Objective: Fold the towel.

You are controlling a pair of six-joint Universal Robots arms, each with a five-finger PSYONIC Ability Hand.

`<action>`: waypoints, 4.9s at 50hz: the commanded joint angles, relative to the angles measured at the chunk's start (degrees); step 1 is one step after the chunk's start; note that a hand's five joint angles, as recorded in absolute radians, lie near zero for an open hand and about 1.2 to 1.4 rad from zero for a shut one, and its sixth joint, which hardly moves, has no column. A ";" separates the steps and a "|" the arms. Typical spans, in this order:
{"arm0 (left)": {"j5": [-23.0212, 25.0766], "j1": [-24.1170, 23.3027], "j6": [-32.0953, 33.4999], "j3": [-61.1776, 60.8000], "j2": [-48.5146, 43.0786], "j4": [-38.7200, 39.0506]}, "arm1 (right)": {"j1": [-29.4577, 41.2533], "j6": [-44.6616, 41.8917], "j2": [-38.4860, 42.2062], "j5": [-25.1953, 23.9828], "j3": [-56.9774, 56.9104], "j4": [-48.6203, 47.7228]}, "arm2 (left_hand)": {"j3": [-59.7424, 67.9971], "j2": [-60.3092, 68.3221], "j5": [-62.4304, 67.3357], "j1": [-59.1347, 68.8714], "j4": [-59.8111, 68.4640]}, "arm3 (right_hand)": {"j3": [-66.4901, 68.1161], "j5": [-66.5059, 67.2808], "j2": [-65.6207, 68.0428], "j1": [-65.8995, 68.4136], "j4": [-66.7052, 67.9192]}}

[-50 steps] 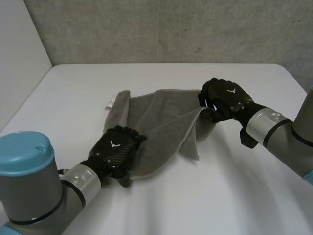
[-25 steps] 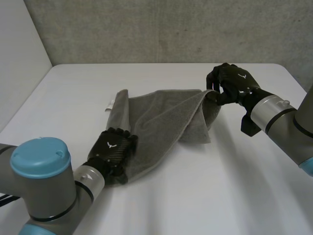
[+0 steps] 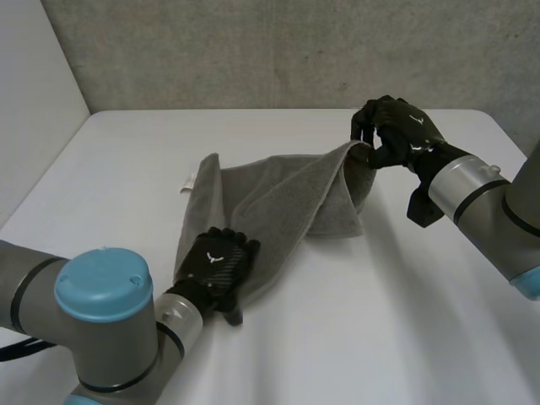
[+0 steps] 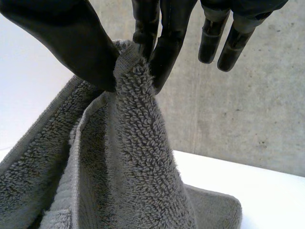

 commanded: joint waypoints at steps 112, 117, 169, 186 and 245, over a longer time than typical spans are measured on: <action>5.59 11.25 3.07 11.64 9.98 -3.73 | -6.73 -10.25 -10.29 1.53 22.09 3.04 | -2.42 64.34 63.62 63.42 -2.93 | -1.89 -66.06 -76.94 -73.00 -3.31; 5.50 11.25 2.90 13.13 11.65 -3.82 | -2.44 -13.05 -5.29 2.32 22.71 -0.47 | -2.42 64.34 63.62 63.42 -2.93 | -1.89 -66.06 -76.94 -73.00 -3.31; 3.30 10.46 -0.70 18.85 11.83 -6.19 | 13.83 -10.43 1.39 10.85 22.18 -6.18 | -2.42 64.34 63.62 63.42 -2.93 | -1.89 -66.06 -74.09 -70.15 -3.31; 3.48 12.04 -5.80 17.89 16.75 -9.88 | 14.98 -11.30 11.24 19.90 17.78 -18.49 | -2.42 64.34 63.62 63.42 -2.93 | -1.89 -64.65 -65.53 -61.59 -3.31; 16.40 24.17 22.76 14.37 7.17 -25.53 | -10.25 -57.27 14.59 -14.20 -13.24 45.40 | -2.42 64.34 63.62 63.42 -2.93 | -1.89 3.94 3.06 7.00 -3.31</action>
